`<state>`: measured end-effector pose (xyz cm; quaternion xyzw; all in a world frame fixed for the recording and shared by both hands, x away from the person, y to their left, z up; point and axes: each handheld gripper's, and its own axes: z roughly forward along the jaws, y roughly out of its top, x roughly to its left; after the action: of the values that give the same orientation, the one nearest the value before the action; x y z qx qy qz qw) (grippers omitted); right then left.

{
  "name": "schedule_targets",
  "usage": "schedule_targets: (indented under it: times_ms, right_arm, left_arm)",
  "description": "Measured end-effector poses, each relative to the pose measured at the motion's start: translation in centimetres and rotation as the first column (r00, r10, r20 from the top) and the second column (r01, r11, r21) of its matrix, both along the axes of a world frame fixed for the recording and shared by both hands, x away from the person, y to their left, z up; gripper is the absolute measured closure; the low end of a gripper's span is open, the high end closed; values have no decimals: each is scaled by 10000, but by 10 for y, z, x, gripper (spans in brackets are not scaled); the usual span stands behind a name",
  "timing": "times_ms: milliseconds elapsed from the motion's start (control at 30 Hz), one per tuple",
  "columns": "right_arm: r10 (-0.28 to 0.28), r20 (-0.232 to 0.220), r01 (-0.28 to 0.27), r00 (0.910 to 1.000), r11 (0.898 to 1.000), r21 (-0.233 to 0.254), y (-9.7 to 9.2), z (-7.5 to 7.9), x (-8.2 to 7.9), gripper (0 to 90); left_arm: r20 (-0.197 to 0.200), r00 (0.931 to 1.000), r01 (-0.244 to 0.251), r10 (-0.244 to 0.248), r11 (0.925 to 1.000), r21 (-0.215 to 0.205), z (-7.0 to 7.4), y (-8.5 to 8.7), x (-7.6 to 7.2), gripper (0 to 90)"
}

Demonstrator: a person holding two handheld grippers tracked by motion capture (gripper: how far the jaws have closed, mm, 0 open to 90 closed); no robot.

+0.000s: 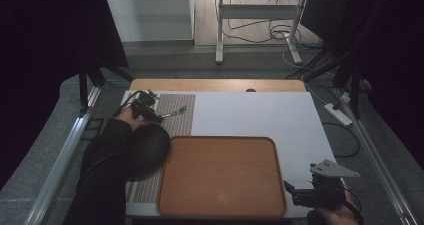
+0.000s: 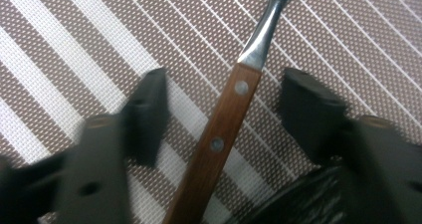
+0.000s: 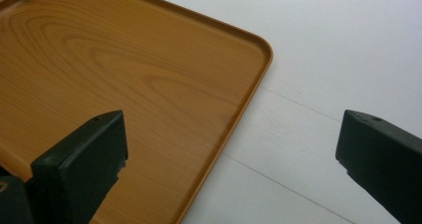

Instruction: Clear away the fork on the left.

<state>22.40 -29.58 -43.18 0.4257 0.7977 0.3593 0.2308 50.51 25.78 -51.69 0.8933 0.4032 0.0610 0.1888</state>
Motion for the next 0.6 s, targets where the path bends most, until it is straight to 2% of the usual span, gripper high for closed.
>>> schedule_targets:
  times_ms: [133,200,267,433,600]
  right_arm:
    - [23,-52,-23,10000,10000,9,0,0,0,3]
    - [24,-58,-24,10000,10000,6,0,0,0,4]
    - [22,-65,-22,10000,10000,5,0,0,1,4]
    - [20,-69,-20,10000,10000,28,0,0,1,4]
    - [25,-89,-24,10000,10000,62,-1,0,1,3]
  left_arm:
    - [54,9992,403,-403,9992,-61,1,4,-2,680]
    - [79,9974,716,-716,9974,-74,1,4,-2,700]
    - [63,9953,964,-964,9953,13,2,3,-3,773]
    - [123,9917,1277,-1279,9916,203,3,1,-2,776]
    - [509,9917,1158,-1176,9925,381,3,5,-1,776]
